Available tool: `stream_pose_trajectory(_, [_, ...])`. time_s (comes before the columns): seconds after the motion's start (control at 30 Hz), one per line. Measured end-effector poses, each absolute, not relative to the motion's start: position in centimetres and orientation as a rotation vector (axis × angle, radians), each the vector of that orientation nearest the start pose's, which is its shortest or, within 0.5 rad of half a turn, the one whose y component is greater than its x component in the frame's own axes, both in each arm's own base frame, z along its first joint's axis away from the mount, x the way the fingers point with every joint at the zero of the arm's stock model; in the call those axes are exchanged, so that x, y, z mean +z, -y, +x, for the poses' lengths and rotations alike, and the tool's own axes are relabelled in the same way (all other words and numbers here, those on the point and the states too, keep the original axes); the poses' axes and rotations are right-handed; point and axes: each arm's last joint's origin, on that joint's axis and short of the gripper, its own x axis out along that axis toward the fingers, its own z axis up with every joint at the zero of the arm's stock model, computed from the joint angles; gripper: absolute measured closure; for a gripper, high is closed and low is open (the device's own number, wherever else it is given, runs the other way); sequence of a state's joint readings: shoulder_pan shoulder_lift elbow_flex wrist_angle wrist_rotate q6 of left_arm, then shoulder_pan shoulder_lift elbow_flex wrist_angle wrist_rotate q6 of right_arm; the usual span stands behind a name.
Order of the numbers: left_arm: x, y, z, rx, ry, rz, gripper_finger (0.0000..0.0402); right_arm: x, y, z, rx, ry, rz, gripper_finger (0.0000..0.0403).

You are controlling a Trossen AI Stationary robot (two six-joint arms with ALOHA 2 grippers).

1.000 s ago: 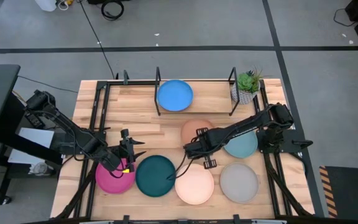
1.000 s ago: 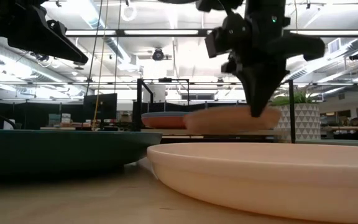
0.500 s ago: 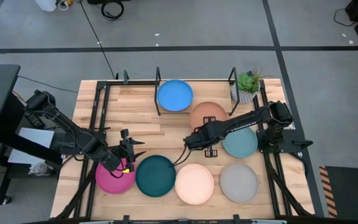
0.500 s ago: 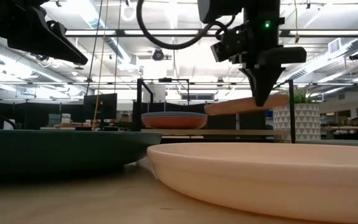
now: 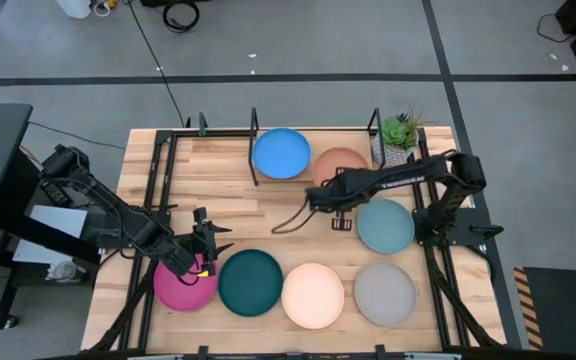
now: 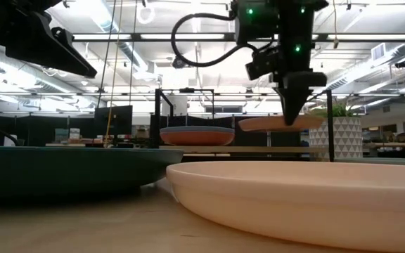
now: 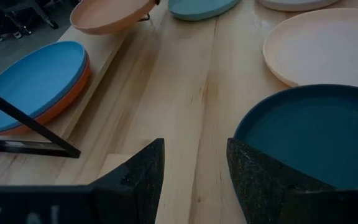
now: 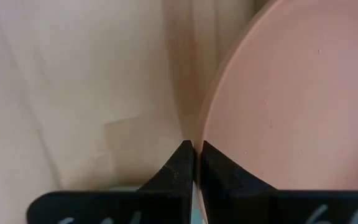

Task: Place and stack plates onto a shelf
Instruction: Put the brown plate on the shelf

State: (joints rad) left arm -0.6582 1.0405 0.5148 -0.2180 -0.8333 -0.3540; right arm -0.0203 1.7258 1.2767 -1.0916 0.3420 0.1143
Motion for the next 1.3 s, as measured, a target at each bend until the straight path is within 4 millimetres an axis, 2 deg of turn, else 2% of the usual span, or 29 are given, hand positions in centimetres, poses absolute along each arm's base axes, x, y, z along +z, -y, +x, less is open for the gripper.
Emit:
stream_pose_trajectory(0.43, [20.1, 10.1, 16.6, 0.264, -0.500, 0.133, 0.0221, 19.8, 7.3, 30.2, -0.358, -1.489, -0.140, 0.0381])
stream_pose_trajectory(0.7, [20.1, 10.1, 16.5, 0.266, -0.502, 0.132, 0.0221, 19.7, 10.0, 30.2, -0.360, -1.421, -0.139, 0.0379])
stream_pose_trajectory(1.07, [20.1, 10.1, 16.5, 0.267, -0.502, 0.129, 0.0221, 19.7, 10.6, 30.3, -0.327, -1.383, -0.085, 0.0352])
stream_pose_trajectory(1.3, [20.1, 10.1, 16.5, 0.267, -0.503, 0.132, 0.0221, 20.7, 9.3, 30.5, -0.382, -1.440, -0.101, 0.0349])
